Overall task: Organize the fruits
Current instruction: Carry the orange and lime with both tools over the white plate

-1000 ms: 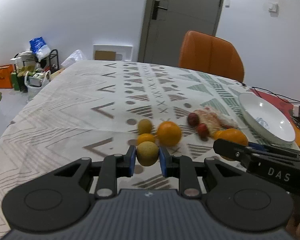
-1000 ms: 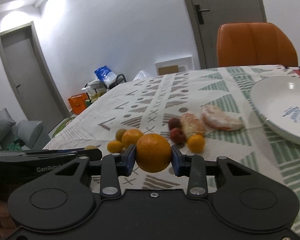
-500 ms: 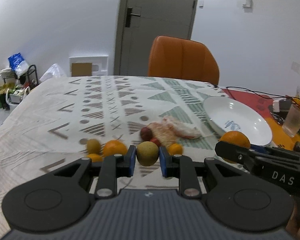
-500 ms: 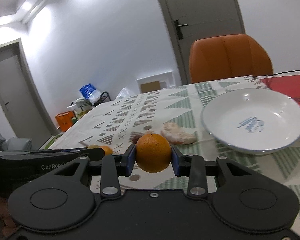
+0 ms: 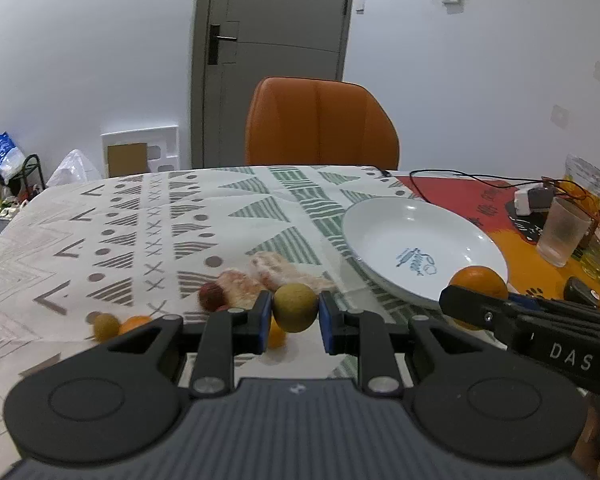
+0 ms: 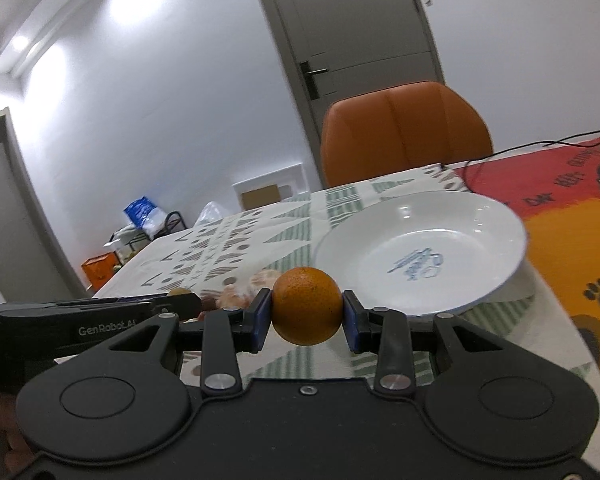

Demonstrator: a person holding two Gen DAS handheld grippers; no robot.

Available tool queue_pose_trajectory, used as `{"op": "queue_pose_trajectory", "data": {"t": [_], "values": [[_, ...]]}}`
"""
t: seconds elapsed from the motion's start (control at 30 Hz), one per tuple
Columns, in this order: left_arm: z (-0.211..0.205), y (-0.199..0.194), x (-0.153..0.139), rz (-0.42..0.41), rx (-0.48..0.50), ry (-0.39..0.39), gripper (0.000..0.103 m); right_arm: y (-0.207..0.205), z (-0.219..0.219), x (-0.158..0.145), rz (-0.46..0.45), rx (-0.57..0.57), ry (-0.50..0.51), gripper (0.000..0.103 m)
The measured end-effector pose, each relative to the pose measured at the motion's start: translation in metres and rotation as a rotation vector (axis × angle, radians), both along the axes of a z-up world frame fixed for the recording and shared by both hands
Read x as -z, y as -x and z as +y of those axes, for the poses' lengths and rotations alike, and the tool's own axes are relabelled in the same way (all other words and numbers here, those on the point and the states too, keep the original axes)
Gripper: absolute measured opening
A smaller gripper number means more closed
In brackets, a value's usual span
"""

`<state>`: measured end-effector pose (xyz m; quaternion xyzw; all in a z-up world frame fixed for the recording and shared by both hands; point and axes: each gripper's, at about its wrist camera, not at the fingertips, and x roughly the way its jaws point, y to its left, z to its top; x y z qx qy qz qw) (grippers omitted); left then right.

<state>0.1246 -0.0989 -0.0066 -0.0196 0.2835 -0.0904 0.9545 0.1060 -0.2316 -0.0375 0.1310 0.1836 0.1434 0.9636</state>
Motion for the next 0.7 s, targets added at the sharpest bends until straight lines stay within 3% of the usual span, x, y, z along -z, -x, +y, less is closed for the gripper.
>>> {"op": "queue_pose_trajectory", "data": {"t": [0.7], "values": [[-0.052, -0.038, 0.008, 0.009, 0.083, -0.031, 0.023, -0.02, -0.049, 0.017, 0.015, 0.109, -0.029, 0.035]]}}
